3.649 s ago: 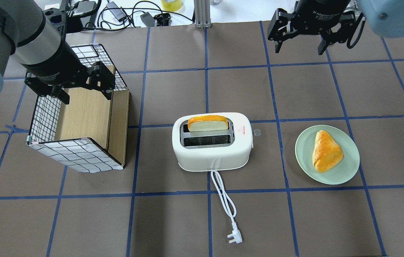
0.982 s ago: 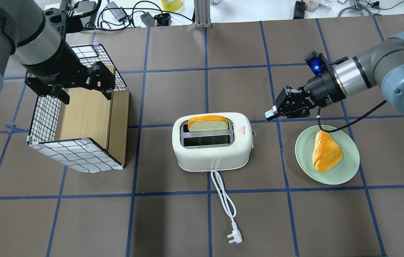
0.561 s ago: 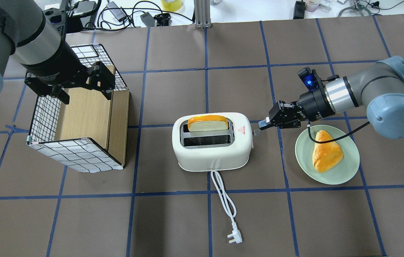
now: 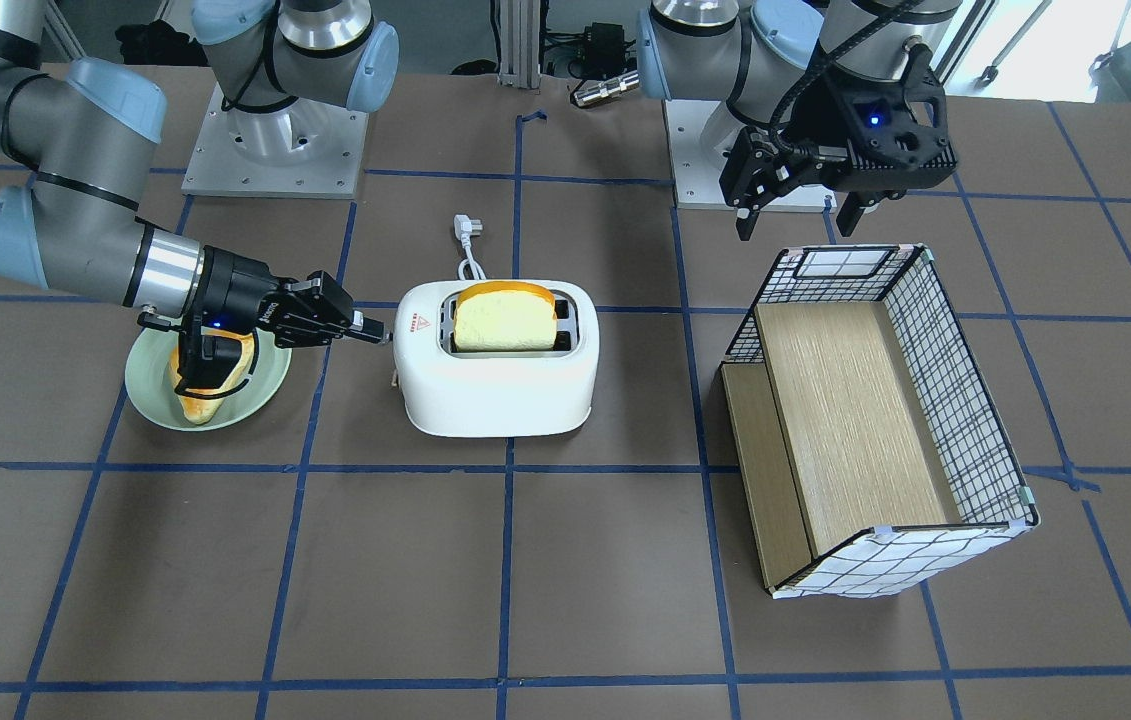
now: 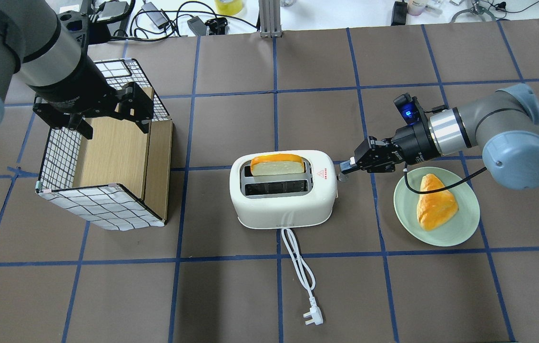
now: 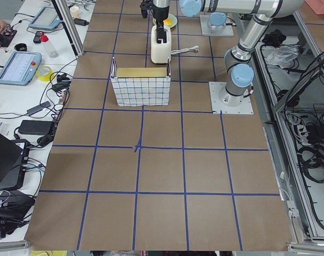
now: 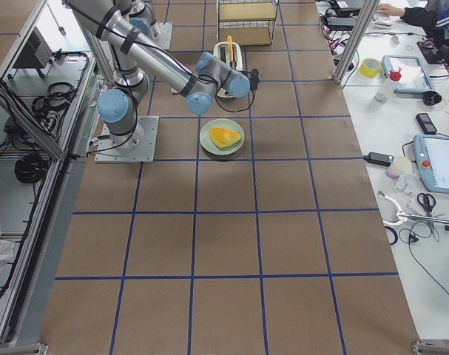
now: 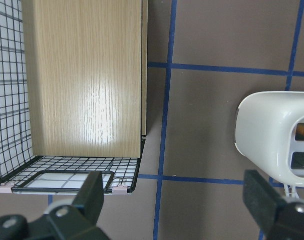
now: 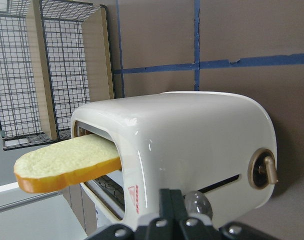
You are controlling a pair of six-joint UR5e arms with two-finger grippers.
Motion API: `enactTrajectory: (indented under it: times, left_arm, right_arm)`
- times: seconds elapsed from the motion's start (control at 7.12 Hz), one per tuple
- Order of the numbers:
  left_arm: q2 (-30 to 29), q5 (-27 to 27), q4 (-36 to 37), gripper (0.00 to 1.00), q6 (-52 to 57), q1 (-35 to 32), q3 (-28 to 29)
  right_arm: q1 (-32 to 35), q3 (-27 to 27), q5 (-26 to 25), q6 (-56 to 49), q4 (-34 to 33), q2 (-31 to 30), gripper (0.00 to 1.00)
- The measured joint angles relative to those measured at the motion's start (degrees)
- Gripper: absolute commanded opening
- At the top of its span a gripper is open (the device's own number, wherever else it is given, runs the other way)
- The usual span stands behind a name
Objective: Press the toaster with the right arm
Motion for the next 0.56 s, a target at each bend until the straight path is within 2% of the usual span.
enactTrajectory:
  times: [0.56]
  left_arm:
    - [0.0,0.02,0.0,1.0,0.0,0.0,0.0]
  right_arm:
    - [0.01,0.15,-0.77,-0.5,-2.24,2.19,0.0]
